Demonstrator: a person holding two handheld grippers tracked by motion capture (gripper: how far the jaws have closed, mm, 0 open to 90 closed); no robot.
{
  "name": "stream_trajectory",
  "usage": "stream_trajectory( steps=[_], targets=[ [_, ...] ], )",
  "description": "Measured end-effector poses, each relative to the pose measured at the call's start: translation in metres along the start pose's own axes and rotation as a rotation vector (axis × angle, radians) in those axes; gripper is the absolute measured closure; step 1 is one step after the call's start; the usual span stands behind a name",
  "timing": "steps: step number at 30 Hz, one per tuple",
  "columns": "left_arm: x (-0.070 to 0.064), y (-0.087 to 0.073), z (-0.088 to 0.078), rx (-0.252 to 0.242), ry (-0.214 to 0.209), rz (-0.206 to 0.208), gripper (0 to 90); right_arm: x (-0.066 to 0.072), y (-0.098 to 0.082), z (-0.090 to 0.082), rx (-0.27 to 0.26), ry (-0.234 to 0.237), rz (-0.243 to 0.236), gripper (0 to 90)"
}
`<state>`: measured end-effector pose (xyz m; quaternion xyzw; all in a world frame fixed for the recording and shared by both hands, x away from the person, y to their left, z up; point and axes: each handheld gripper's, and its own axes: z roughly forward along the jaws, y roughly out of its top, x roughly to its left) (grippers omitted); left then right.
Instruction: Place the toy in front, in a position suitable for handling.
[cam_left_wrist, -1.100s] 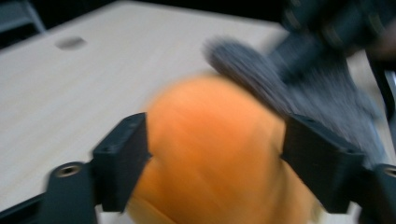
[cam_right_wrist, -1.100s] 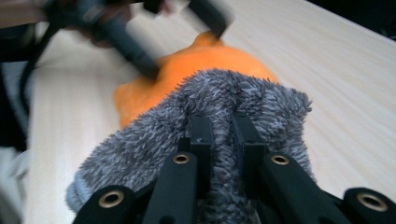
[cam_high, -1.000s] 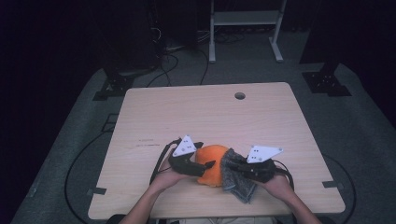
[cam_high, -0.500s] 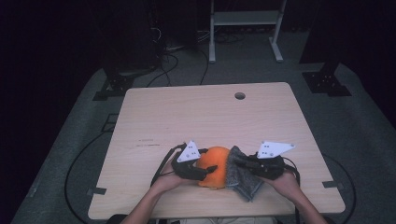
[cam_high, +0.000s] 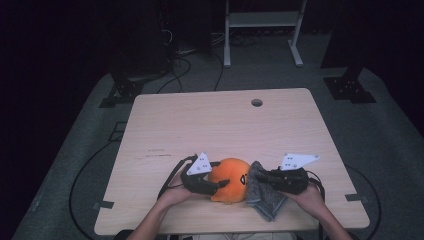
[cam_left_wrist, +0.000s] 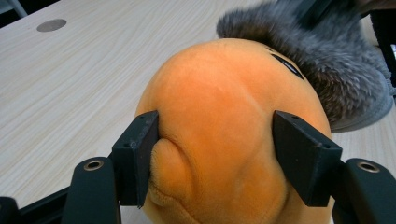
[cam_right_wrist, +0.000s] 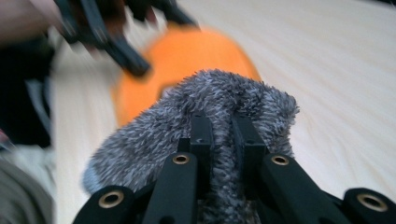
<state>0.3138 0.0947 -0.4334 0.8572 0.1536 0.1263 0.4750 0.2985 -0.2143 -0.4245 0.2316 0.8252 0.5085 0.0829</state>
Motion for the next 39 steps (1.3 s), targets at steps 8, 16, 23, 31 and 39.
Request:
stream_trajectory(
  steps=[8, 16, 23, 31, 39],
  targets=[
    [0.003, -0.003, -0.002, -0.013, -0.016, -0.006, 35.1, -0.006, 0.010, 0.020, 0.035, -0.010, -0.025, 80.4],
    [-0.001, 0.000, -0.001, -0.007, -0.022, 0.035, 35.4, -0.012, 0.000, 0.003, 0.037, -0.028, 0.017, 80.2],
    [0.001, -0.003, -0.003, -0.016, -0.033, 0.020, 36.1, -0.014, 0.005, 0.017, 0.074, -0.027, -0.003, 80.1],
    [-0.001, -0.001, -0.002, -0.017, -0.037, 0.039, 35.9, -0.006, 0.015, 0.002, 0.019, -0.002, -0.007, 80.0],
    [-0.005, 0.000, -0.003, -0.011, -0.030, 0.074, 36.1, 0.005, 0.047, 0.036, 0.086, 0.001, -0.097, 80.1]
  ],
)
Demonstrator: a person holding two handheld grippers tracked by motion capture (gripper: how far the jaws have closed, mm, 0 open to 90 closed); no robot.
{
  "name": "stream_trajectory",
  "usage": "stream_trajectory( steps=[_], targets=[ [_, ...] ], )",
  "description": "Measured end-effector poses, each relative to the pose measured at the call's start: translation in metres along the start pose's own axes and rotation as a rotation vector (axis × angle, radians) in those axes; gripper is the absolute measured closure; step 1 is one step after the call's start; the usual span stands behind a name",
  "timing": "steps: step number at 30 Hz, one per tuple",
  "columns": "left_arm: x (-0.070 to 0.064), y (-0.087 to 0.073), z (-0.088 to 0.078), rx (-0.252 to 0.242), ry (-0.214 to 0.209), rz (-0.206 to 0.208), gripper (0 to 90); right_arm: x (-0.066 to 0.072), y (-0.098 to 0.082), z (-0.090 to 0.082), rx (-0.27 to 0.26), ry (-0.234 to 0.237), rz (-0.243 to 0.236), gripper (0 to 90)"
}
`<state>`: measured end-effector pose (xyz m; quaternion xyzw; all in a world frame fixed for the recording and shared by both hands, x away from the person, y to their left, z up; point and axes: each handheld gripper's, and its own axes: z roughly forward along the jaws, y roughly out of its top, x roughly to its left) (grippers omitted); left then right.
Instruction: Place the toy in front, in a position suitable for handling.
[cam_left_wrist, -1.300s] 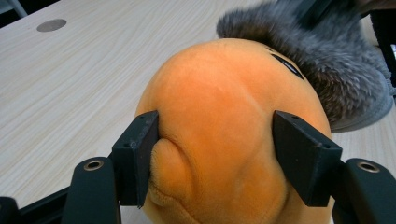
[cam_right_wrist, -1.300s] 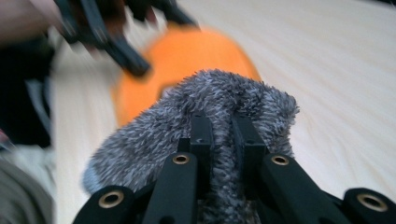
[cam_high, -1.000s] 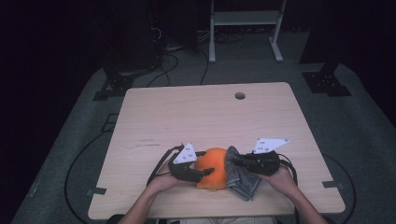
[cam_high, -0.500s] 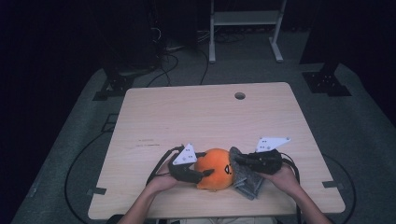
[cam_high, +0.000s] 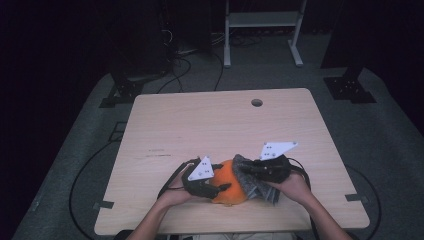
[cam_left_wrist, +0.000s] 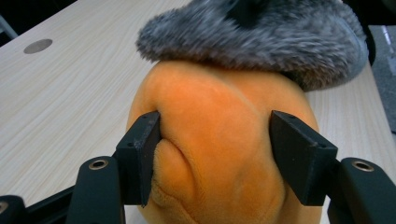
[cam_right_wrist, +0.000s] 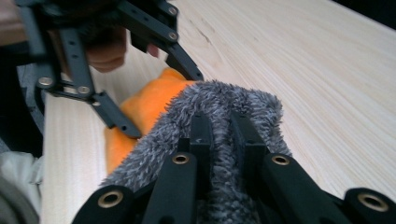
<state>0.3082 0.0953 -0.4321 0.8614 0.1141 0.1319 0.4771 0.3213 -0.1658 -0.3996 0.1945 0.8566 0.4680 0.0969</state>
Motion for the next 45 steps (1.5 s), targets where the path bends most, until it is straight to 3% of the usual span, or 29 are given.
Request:
stream_trajectory(
  steps=[6, 9, 11, 12, 15, 19, 21, 23, 26, 28, 31, 34, 36, 40, 42, 45],
  targets=[
    [0.002, -0.001, 0.001, -0.028, -0.014, -0.028, 35.7, -0.011, -0.023, -0.008, -0.009, -0.024, 0.074, 80.4],
    [-0.001, 0.003, 0.001, -0.032, -0.019, -0.008, 35.6, -0.016, -0.035, -0.016, 0.002, -0.035, 0.109, 80.4],
    [-0.004, 0.005, 0.003, -0.030, -0.024, 0.010, 35.6, -0.016, -0.037, -0.022, -0.021, -0.022, 0.123, 80.3],
    [-0.005, 0.006, 0.003, -0.032, -0.024, 0.013, 35.7, -0.012, -0.033, -0.027, -0.057, -0.001, 0.113, 80.3],
    [-0.007, 0.009, 0.005, -0.029, -0.028, 0.033, 35.7, -0.005, -0.024, -0.026, -0.079, 0.020, 0.091, 80.2],
    [-0.010, 0.009, 0.004, -0.024, -0.023, 0.056, 35.7, 0.004, -0.011, -0.012, -0.065, 0.029, 0.039, 79.9],
    [-0.006, 0.008, 0.002, -0.033, -0.032, 0.027, 34.2, 0.003, -0.013, -0.008, -0.057, 0.018, 0.048, 80.4],
    [0.001, 0.010, 0.000, -0.056, -0.042, -0.053, 25.6, 0.002, -0.019, -0.007, -0.054, 0.005, 0.055, 80.7],
    [0.008, 0.010, 0.005, -0.003, -0.021, -0.140, 13.1, 0.001, -0.029, -0.011, -0.071, -0.002, 0.080, 80.7],
    [0.008, 0.006, 0.008, -0.020, -0.062, -0.180, 16.2, 0.001, -0.034, -0.015, -0.075, -0.002, 0.090, 80.7],
    [-0.001, 0.009, 0.010, -0.033, -0.031, -0.115, 28.9, -0.001, -0.041, -0.022, -0.062, -0.020, 0.094, 80.7],
    [-0.004, 0.012, 0.011, -0.034, -0.023, -0.092, 32.9, -0.005, -0.049, -0.032, -0.022, -0.056, 0.110, 80.6],
    [-0.006, 0.012, 0.011, -0.036, -0.024, -0.071, 34.4, -0.005, -0.052, -0.041, -0.043, -0.050, 0.119, 80.7],
    [-0.013, 0.016, 0.012, -0.033, -0.031, 0.006, 36.3, 0.006, -0.034, -0.045, -0.100, -0.020, 0.085, 80.7],
    [-0.017, 0.018, 0.011, -0.022, -0.025, 0.036, 36.7, 0.012, -0.022, -0.038, -0.098, -0.011, 0.046, 80.6],
    [-0.014, 0.014, 0.008, -0.012, -0.020, 0.031, 36.9, 0.012, -0.016, -0.026, -0.084, -0.005, 0.032, 80.7]
  ],
)
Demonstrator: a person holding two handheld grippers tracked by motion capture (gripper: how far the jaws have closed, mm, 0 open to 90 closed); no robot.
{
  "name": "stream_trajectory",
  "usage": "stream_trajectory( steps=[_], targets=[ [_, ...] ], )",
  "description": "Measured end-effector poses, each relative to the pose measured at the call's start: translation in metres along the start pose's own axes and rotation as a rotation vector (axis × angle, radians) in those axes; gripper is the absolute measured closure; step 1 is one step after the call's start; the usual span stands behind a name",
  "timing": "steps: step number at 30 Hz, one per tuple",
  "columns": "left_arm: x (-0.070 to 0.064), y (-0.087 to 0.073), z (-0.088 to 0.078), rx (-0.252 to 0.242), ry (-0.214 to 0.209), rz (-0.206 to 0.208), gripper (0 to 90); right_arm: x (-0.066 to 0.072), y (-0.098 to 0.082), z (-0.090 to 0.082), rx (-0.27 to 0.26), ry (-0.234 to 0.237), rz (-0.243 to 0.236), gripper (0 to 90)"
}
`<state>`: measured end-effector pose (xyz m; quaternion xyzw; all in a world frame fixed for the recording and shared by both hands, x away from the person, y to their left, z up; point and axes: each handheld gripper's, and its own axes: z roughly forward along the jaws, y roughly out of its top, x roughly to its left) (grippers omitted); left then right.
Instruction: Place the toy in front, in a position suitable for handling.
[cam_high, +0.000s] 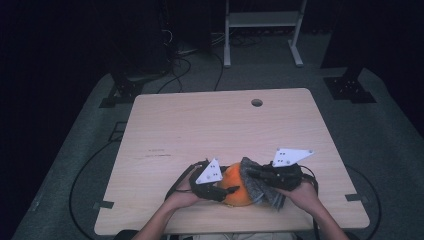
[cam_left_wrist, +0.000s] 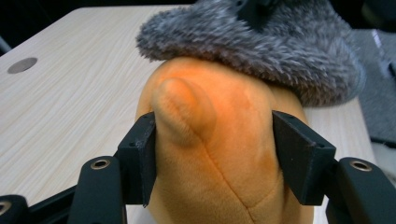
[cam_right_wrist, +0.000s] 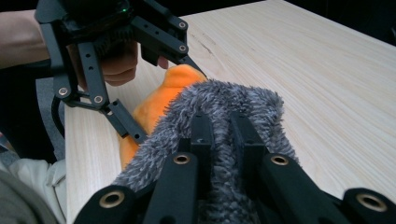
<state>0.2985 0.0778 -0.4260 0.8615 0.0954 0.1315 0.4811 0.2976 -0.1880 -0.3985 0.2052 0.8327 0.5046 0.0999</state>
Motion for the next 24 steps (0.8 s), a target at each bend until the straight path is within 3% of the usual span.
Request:
stream_trajectory(
  steps=[3, 6, 8, 11, 15, 19, 22, 24],
  targets=[
    [0.004, -0.005, -0.002, -0.017, -0.009, -0.041, 37.0, -0.006, -0.009, 0.002, 0.019, -0.026, 0.011, 80.7],
    [0.003, -0.004, -0.001, -0.023, -0.015, -0.026, 37.0, -0.013, -0.020, -0.006, 0.032, -0.043, 0.056, 80.7],
    [0.000, -0.001, 0.000, -0.019, -0.009, -0.003, 37.0, -0.013, -0.019, -0.012, 0.013, -0.032, 0.059, 80.8],
    [-0.005, 0.003, 0.002, -0.017, -0.004, 0.032, 37.0, -0.005, -0.005, -0.014, -0.021, 0.011, 0.033, 80.7],
    [-0.014, 0.007, 0.003, -0.005, 0.002, 0.106, 37.0, 0.009, 0.017, 0.000, 0.000, 0.028, -0.048, 80.7],
    [-0.009, 0.002, 0.001, -0.002, 0.006, 0.081, 37.2, 0.004, 0.015, 0.006, 0.030, 0.006, -0.054, 81.0],
    [-0.005, 0.000, 0.000, -0.004, 0.003, 0.033, 37.3, -0.007, 0.000, 0.002, 0.043, -0.037, -0.009, 81.1],
    [-0.004, -0.001, 0.001, -0.006, -0.002, 0.027, 37.3, -0.014, -0.009, -0.003, 0.046, -0.057, 0.036, 81.1]
  ],
)
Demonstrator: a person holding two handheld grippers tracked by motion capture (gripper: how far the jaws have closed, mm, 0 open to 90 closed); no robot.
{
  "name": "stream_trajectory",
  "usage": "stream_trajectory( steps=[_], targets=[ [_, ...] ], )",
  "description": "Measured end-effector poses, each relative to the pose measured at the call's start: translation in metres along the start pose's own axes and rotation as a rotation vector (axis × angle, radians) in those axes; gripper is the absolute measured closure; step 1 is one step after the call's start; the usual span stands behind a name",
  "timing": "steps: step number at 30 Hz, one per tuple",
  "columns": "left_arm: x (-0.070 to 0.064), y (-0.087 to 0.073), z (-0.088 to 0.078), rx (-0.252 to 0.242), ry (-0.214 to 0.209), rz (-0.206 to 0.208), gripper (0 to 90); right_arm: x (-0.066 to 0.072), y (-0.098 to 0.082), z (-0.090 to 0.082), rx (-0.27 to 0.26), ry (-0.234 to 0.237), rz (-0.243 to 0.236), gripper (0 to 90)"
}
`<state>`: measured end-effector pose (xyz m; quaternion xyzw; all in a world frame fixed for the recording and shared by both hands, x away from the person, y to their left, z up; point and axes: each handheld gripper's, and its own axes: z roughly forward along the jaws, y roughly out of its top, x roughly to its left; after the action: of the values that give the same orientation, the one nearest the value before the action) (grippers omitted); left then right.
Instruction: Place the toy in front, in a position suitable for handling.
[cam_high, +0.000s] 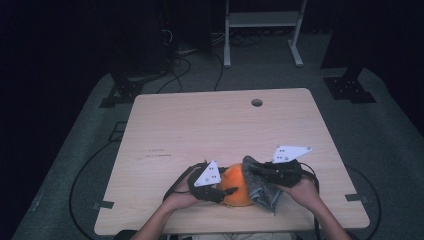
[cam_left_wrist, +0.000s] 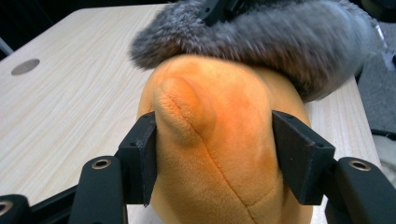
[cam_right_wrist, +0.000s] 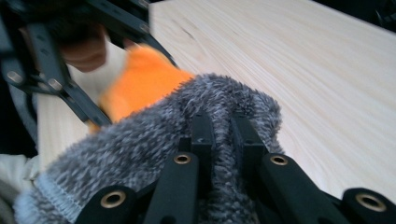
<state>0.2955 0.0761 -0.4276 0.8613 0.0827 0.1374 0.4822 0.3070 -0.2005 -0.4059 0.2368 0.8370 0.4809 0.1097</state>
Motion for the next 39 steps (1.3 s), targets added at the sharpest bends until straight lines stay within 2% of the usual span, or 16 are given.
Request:
stream_trajectory(
  steps=[3, 6, 8, 9, 11, 14, 17, 19, 21, 23, 25, 27, 31, 34, 35, 39],
  targets=[
    [-0.001, 0.002, 0.003, 0.005, 0.006, 0.008, 37.4, 0.003, 0.000, -0.004, -0.037, 0.024, 0.008, 81.1],
    [0.001, 0.001, 0.003, 0.008, 0.013, -0.022, 37.6, 0.016, 0.010, -0.001, -0.069, 0.077, -0.038, 81.0],
    [0.006, -0.002, 0.002, 0.017, 0.012, -0.046, 37.9, 0.021, 0.012, 0.003, -0.051, 0.065, -0.065, 81.1],
    [0.008, -0.004, 0.001, 0.017, 0.015, -0.071, 37.9, 0.017, 0.005, 0.006, -0.028, 0.035, -0.063, 81.2],
    [0.014, -0.008, 0.001, 0.015, 0.016, -0.120, 37.9, 0.014, 0.000, 0.006, -0.015, 0.019, -0.054, 81.2],
    [0.018, -0.011, 0.002, 0.015, 0.021, -0.146, 38.3, 0.008, -0.012, 0.000, -0.005, -0.003, -0.007, 81.2],
    [0.020, -0.011, 0.002, 0.024, 0.042, -0.168, 38.5, 0.014, -0.010, -0.005, -0.041, 0.030, -0.006, 81.2],
    [0.021, -0.010, 0.002, 0.025, 0.045, -0.168, 37.2, 0.023, -0.005, -0.002, -0.047, 0.048, -0.038, 81.1],
    [0.023, -0.007, -0.002, 0.009, 0.045, -0.163, 27.3, 0.026, -0.004, 0.007, -0.014, 0.029, -0.075, 81.1],
    [0.024, -0.005, -0.009, -0.047, 0.076, -0.141, 22.1, 0.023, -0.005, 0.011, -0.019, 0.017, -0.069, 81.2],
    [0.024, -0.004, -0.013, -0.087, 0.090, -0.115, 26.2, 0.020, -0.005, 0.014, -0.025, 0.010, -0.064, 81.2],
    [0.022, -0.006, -0.011, -0.065, 0.104, -0.092, 43.0, 0.017, -0.005, 0.016, -0.029, -0.004, -0.064, 81.2],
    [0.025, -0.009, -0.006, -0.037, 0.111, -0.128, 45.2, 0.013, -0.009, 0.016, -0.014, -0.042, -0.065, 81.2],
    [0.027, -0.009, -0.005, -0.030, 0.122, -0.140, 44.9, 0.008, -0.015, 0.010, 0.007, -0.080, -0.050, 81.2],
    [0.027, -0.009, -0.004, -0.024, 0.125, -0.141, 44.8, 0.008, -0.018, 0.005, 0.003, -0.085, -0.024, 81.2],
    [0.028, -0.010, -0.003, -0.002, 0.150, -0.157, 44.8, 0.017, -0.014, 0.001, -0.039, -0.043, -0.022, 81.1]
  ],
)
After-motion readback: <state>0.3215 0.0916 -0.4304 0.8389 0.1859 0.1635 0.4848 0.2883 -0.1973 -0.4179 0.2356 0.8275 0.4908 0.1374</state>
